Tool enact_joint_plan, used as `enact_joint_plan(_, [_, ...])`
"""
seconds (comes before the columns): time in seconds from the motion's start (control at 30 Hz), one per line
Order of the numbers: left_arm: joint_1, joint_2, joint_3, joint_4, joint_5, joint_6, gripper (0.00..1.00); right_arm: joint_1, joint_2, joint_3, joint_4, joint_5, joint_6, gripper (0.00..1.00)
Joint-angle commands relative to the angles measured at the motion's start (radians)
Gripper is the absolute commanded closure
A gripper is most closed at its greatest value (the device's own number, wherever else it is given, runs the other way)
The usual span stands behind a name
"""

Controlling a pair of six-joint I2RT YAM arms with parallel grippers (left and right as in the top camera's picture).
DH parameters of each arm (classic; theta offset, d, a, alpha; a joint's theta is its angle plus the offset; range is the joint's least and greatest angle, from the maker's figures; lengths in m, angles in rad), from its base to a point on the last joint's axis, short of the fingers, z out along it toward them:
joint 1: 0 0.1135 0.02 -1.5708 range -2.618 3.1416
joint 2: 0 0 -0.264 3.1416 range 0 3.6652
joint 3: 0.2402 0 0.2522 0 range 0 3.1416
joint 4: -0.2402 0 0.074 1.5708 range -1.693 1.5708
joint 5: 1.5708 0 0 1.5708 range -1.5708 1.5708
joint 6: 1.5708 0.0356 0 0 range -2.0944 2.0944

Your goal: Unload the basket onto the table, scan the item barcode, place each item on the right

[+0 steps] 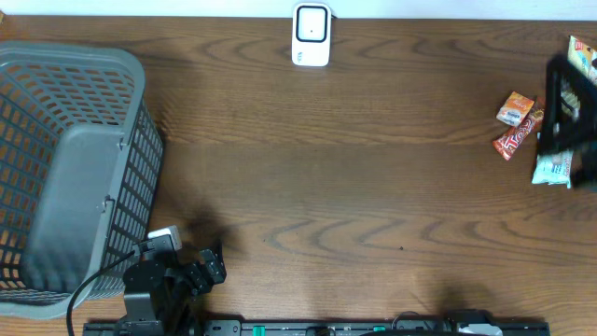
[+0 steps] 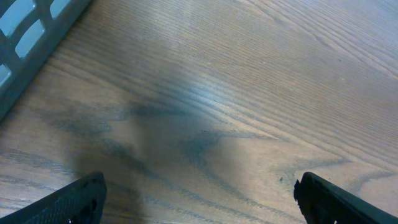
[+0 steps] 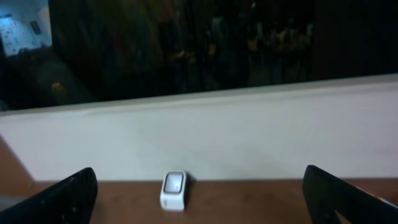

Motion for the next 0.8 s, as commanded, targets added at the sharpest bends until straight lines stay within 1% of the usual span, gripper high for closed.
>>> enact_joint_plan(0.0, [0.002, -0.005, -0.005, -0.034, 0.001, 0.006, 0.02, 0.006, -0.034, 0.006, -0.034, 0.003, 0.016, 0.01])
enact_joint_plan(0.2, [0.002, -0.005, -0.005, -0.034, 0.001, 0.006, 0.02, 0.006, -0.091, 0.006, -0.128, 0.035, 0.016, 0.01])
enact_joint_plan(0.33, [0.002, -0.005, -0.005, -0.034, 0.001, 0.006, 0.02, 0.006, -0.124, 0.006, -0.222, 0.062, -0.009, 0.01])
enact_joint_plan(0.53, [0.002, -0.005, -0.005, -0.034, 0.001, 0.006, 0.02, 0.006, -0.178, 0.002, -0.369, 0.300, 0.027, 0.01])
enact_joint_plan(0.67, [0.002, -0.005, -0.005, -0.034, 0.001, 0.006, 0.02, 0.003, -0.223, 0.000, -0.436, 0.357, -0.005, 0.01])
enact_joint_plan(0.77, [0.002, -0.005, -0.005, -0.034, 0.001, 0.006, 0.02, 0.003, -0.273, -0.010, -0.444, 0.361, -0.029, 0.01])
